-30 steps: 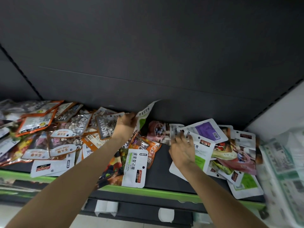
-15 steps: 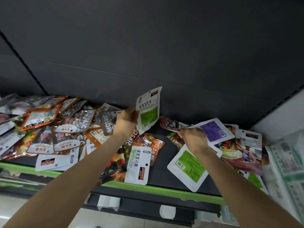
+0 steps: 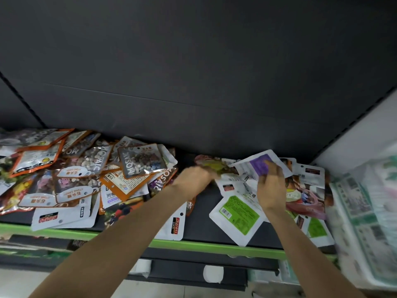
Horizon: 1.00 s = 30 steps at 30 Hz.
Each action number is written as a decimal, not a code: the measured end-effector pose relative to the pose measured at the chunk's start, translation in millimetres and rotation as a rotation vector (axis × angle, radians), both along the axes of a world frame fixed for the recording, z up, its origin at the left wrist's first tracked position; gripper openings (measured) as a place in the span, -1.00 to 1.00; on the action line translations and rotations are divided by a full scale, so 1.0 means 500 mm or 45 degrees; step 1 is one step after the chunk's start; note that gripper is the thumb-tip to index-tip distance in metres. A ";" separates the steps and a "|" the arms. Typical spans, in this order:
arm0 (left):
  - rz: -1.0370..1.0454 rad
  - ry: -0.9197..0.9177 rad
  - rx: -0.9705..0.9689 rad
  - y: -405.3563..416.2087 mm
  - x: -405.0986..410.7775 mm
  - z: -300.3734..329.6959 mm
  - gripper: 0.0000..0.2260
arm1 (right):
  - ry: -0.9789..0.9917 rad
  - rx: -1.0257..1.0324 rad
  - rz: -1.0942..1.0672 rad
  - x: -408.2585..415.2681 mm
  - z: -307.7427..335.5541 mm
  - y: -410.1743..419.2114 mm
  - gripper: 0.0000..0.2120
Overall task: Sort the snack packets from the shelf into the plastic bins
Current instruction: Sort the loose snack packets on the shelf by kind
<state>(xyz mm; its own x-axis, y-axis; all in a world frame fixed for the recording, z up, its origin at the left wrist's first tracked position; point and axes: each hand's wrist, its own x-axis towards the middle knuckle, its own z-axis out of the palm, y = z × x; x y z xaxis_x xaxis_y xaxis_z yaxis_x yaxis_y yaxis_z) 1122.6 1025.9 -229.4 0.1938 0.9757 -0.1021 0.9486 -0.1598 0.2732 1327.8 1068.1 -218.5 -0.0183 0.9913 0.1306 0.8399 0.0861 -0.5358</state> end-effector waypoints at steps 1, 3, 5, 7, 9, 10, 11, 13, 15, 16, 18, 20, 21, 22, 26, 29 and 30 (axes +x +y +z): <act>-0.088 0.007 -0.072 -0.001 0.016 -0.018 -0.55 | 0.002 0.017 -0.001 0.007 0.004 -0.001 -0.63; -0.136 -0.055 -0.110 -0.004 0.036 -0.046 -0.55 | -0.050 0.037 0.187 0.005 0.005 -0.007 -0.63; -0.126 -0.116 -0.112 -0.008 0.036 -0.055 -0.62 | -0.122 -0.031 0.462 -0.016 -0.006 -0.018 -0.61; -0.155 -0.109 -0.081 -0.018 0.019 -0.048 -0.65 | -0.325 -0.136 0.657 -0.036 -0.030 -0.026 -0.58; -0.107 -0.059 0.069 -0.036 -0.016 -0.036 -0.63 | -0.643 -0.234 0.698 -0.041 -0.051 -0.030 -0.50; -0.046 -0.053 0.209 -0.046 -0.037 -0.029 -0.63 | -0.762 -0.252 0.662 -0.037 -0.057 -0.031 -0.46; 0.051 -0.031 0.305 -0.060 -0.061 -0.018 -0.62 | -0.840 -0.246 0.605 -0.030 -0.059 -0.030 -0.44; 0.316 0.072 0.218 -0.094 -0.108 0.010 -0.56 | -0.930 -0.214 0.475 -0.021 -0.051 -0.029 -0.42; 0.497 0.181 0.018 -0.122 -0.154 0.021 -0.44 | -0.979 -0.189 0.377 -0.028 -0.038 -0.030 -0.43; 0.526 0.200 -0.036 -0.134 -0.175 0.022 -0.40 | -0.982 -0.163 0.356 -0.039 -0.031 -0.035 -0.44; 0.517 0.199 -0.104 -0.155 -0.212 0.013 -0.34 | -0.880 -0.085 0.409 -0.074 -0.022 -0.047 -0.48; 0.486 0.201 -0.141 -0.168 -0.230 0.005 -0.31 | -0.620 -0.086 0.552 -0.123 -0.019 -0.068 -0.49; 0.482 0.206 -0.141 -0.170 -0.234 0.002 -0.33 | -0.473 -0.134 0.621 -0.150 -0.017 -0.083 -0.49; 0.483 0.198 -0.130 -0.171 -0.235 -0.001 -0.34 | -0.346 -0.204 0.674 -0.176 -0.015 -0.098 -0.48; 0.511 0.103 -0.152 -0.177 -0.262 -0.006 -0.28 | -0.238 -0.498 0.713 -0.246 -0.032 -0.137 -0.45; 0.526 0.082 -0.164 -0.187 -0.292 -0.012 -0.20 | -0.208 -0.465 0.607 -0.259 -0.044 -0.146 -0.62; 0.513 0.087 -0.162 -0.190 -0.296 -0.016 -0.18 | -0.207 -0.445 0.580 -0.262 -0.043 -0.147 -0.68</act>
